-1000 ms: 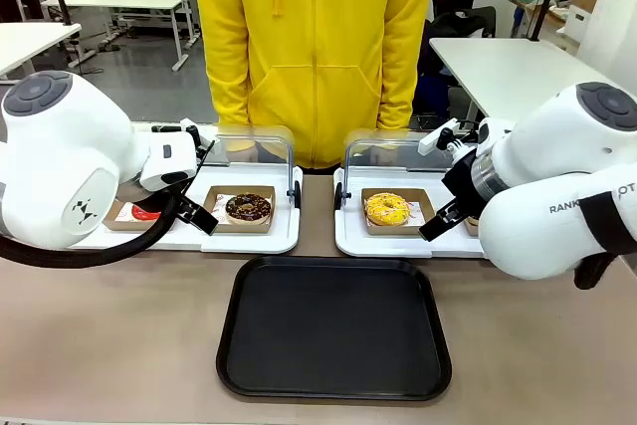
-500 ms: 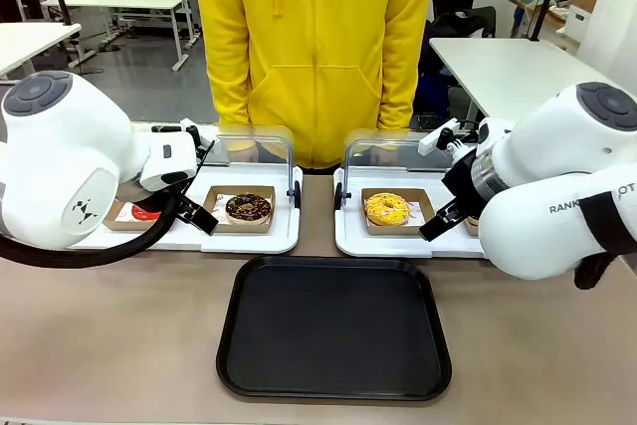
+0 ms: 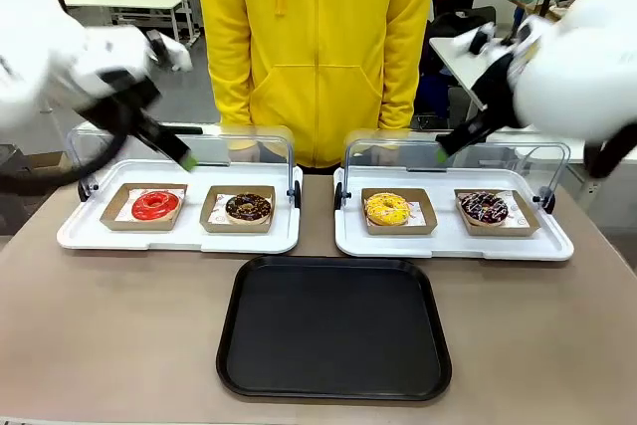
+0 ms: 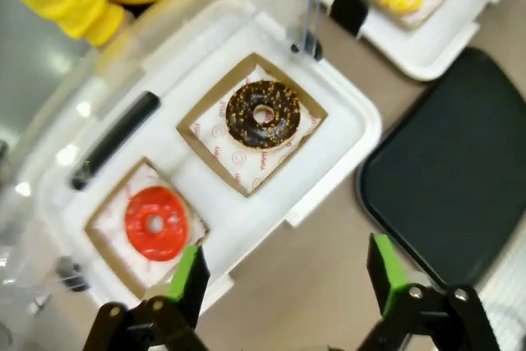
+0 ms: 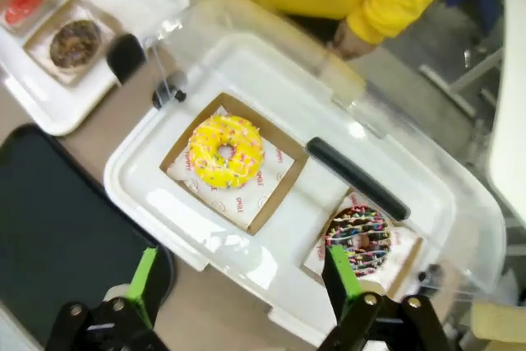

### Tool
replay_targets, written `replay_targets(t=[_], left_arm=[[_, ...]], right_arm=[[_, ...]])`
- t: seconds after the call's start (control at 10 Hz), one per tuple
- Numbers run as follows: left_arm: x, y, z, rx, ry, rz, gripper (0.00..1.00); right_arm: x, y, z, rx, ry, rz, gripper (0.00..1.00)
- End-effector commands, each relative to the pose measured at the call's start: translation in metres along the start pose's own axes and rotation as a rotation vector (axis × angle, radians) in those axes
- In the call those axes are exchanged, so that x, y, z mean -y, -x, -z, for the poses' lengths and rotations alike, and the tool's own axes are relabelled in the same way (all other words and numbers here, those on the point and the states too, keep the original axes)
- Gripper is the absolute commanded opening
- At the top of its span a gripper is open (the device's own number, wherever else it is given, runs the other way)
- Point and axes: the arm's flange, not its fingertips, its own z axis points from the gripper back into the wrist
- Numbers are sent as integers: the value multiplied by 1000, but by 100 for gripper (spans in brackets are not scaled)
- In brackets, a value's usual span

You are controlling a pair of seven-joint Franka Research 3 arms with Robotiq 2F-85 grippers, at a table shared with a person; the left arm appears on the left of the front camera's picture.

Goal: Move the first donut from the left to the tray.
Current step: Pick up the Paper togo box containing the Donut indicated by the person and place it on the Handle tray.

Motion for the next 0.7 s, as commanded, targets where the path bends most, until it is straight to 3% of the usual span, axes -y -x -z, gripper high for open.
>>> replay_targets(t=[0.0, 0.1, 0.2, 0.4, 0.6], left_arm=[[-51, 3, -37, 8, 161, 104, 100], [-73, 11, -47, 50, 217, 105, 100], [-95, 28, -54, 80, 315, 189, 100], [-138, 68, -66, 225, 348, 215, 100], [-176, 110, -77, 334, 419, 337, 100]], right_arm=[[67, 18, -36, 44, -169, -57, 100], [100, 37, -54, 95, -237, -102, 100], [131, 60, -67, 149, -300, -151, 100], [189, 111, -85, 264, -357, -186, 100], [216, 144, -93, 377, -403, -163, 100]])
